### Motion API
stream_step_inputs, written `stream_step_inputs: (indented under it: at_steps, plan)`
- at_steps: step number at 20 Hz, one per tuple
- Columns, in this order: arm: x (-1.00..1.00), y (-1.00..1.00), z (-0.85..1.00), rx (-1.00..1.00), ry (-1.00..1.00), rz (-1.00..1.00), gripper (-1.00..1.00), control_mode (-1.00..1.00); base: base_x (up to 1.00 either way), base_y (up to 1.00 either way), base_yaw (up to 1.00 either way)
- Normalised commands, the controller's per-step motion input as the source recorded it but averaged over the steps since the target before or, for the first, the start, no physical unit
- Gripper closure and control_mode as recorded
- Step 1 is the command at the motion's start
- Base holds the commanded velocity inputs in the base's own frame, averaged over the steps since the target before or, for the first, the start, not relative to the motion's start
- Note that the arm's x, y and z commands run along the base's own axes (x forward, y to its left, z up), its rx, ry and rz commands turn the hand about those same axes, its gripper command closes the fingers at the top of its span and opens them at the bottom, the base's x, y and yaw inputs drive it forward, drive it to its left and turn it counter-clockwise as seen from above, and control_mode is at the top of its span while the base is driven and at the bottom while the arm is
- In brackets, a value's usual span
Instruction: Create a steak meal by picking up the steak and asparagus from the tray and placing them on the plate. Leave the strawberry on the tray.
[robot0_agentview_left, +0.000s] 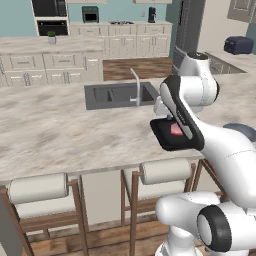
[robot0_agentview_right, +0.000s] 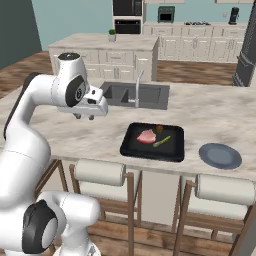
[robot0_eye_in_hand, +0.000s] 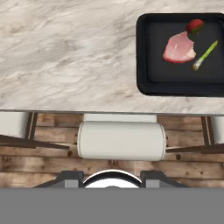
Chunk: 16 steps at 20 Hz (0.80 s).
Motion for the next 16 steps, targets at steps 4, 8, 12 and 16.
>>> stream_step_inputs:
  at_steps: [4, 8, 12, 16]
  plan:
    - [-0.36, 0.00, -0.02, 0.00, 0.00, 0.00, -1.00, -1.00, 0.00, 0.00, 0.00]
    - [-0.47, 0.00, -0.15, 0.00, -0.01, 0.00, -1.00, -1.00, 0.00, 0.00, 0.00]
    - [-0.27, -0.03, -0.15, 0.00, -0.05, -0.07, -1.00, -1.00, 0.00, 0.00, 0.00]
    - [-0.02, -0.30, -0.17, 0.00, -0.03, -0.13, -1.00, -1.00, 0.00, 0.00, 0.00]
